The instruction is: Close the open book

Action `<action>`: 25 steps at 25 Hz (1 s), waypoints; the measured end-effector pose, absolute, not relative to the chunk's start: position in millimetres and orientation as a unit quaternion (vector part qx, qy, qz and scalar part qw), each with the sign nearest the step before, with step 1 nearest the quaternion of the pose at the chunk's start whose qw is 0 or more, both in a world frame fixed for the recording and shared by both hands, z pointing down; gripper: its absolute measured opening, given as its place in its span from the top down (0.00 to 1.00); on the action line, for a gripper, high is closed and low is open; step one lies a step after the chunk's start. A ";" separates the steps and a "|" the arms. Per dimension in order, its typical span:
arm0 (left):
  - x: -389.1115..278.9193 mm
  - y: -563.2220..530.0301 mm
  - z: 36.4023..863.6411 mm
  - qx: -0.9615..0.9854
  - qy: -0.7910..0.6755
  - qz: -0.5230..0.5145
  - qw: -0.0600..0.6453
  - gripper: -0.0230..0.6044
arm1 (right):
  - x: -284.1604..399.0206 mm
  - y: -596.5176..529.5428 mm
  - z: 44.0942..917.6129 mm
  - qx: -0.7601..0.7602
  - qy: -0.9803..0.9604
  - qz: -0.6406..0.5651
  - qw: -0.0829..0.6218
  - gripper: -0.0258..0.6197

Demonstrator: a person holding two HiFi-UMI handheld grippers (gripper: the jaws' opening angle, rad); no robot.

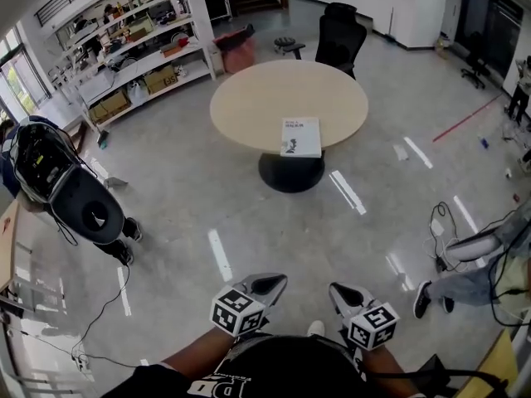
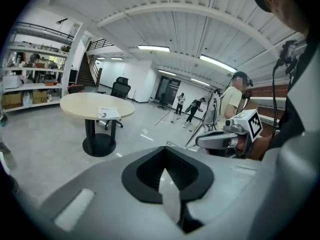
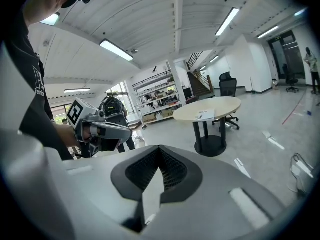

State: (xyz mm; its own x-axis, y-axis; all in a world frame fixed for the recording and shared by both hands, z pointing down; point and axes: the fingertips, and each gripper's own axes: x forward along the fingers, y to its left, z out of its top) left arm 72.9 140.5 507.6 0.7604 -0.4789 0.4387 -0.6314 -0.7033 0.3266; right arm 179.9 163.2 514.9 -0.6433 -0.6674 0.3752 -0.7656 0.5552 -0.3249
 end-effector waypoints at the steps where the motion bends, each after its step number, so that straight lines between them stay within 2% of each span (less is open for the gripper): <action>1: 62.5 142.9 507.7 0.909 -0.305 0.164 0.232 0.95 | 170.2 164.3 514.8 0.410 -0.875 0.235 0.103 0.95; 10: 3.2 134.2 504.9 0.906 -0.320 0.137 0.241 0.95 | 112.9 168.2 509.3 0.407 -0.877 0.228 0.113 0.95; 25: -8.8 130.0 506.6 0.906 -0.325 0.123 0.243 0.95 | 96.0 168.0 511.7 0.404 -0.878 0.221 0.128 0.95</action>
